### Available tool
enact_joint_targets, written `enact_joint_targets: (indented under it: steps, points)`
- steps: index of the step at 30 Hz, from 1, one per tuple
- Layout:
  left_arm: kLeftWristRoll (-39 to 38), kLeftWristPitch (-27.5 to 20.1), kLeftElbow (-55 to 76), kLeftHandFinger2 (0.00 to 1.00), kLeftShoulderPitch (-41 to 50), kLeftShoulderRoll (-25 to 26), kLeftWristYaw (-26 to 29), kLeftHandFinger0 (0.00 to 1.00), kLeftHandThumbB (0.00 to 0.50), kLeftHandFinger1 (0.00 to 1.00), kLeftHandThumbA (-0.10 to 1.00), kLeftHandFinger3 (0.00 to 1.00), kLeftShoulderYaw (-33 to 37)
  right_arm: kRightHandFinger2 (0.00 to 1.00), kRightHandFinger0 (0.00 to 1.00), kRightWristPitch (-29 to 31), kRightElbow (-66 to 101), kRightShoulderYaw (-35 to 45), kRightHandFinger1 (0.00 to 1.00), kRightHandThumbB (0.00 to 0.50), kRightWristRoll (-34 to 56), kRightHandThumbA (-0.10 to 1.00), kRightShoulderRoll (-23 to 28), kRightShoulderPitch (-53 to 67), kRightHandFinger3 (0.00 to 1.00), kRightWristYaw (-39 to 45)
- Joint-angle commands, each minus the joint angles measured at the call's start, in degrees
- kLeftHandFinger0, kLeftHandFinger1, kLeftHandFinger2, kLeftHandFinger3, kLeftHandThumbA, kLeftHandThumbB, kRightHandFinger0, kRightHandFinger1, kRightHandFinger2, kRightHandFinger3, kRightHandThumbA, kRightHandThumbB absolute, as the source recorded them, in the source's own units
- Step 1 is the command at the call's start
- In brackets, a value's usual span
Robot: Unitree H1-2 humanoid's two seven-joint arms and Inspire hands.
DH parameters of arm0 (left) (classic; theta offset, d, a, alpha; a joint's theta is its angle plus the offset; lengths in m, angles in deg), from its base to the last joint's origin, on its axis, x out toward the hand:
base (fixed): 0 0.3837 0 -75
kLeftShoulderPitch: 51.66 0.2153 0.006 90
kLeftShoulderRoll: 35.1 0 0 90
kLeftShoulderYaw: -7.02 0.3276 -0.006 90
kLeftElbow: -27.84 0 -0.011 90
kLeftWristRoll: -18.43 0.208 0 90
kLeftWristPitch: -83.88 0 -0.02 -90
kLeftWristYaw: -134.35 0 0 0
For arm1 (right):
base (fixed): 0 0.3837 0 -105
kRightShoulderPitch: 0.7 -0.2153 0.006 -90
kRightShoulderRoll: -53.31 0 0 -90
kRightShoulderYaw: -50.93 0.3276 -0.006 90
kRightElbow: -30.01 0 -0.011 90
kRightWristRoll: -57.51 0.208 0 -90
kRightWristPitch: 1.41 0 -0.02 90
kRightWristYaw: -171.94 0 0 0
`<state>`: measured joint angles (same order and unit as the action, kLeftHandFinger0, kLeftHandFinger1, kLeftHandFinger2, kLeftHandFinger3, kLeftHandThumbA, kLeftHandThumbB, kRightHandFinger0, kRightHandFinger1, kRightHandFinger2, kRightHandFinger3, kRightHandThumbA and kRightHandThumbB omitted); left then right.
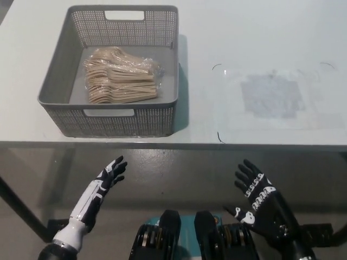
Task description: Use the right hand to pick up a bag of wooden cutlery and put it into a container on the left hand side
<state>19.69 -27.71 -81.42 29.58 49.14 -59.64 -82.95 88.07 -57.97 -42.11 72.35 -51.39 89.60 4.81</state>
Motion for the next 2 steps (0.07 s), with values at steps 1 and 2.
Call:
enact_joint_targets:
  steps: [1,2]
  points:
    - [0.7,-3.9,0.0,1.00,-1.1,-1.6,3.6,1.00,0.346,1.00,1.00,1.00,-0.4,1.00,1.00,2.3,0.7,0.6,1.00,0.161,-2.8,1.00,-2.4,-2.3,1.00,-3.5]
    - [0.8,-4.1,-0.1,1.00,-1.1,-1.7,3.8,1.00,0.346,1.00,1.00,1.00,-0.5,1.00,1.00,2.4,0.6,0.5,1.00,0.164,-3.0,1.00,-2.6,-2.4,1.00,-3.7]
